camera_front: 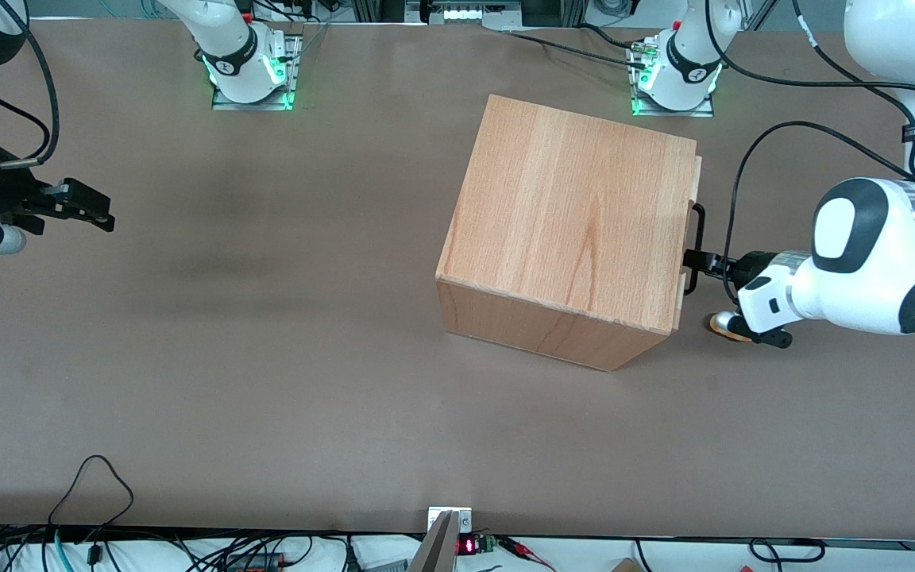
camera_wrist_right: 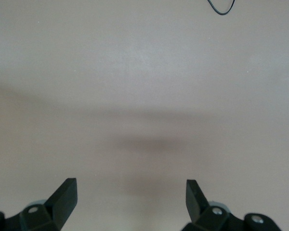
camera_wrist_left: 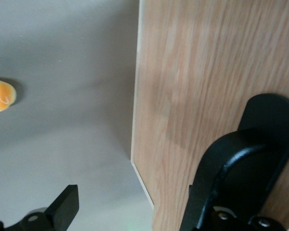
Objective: Open top drawer with left arm
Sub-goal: 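Pull the handle away from the cabinet with the left gripper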
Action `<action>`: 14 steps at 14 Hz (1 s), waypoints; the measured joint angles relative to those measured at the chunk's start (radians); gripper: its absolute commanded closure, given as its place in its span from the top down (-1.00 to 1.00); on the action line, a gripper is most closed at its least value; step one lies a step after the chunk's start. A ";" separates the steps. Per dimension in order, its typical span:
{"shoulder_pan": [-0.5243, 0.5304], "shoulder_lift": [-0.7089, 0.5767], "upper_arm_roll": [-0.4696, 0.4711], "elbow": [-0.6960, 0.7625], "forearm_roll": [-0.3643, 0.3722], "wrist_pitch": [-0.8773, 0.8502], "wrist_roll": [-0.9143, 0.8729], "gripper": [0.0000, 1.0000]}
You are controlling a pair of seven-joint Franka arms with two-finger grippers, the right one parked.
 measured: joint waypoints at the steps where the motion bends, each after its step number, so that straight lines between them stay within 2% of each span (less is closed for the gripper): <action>1: 0.004 0.000 0.002 0.002 0.004 0.002 0.000 1.00; 14: 0.163 0.048 0.011 0.079 0.010 0.016 0.022 1.00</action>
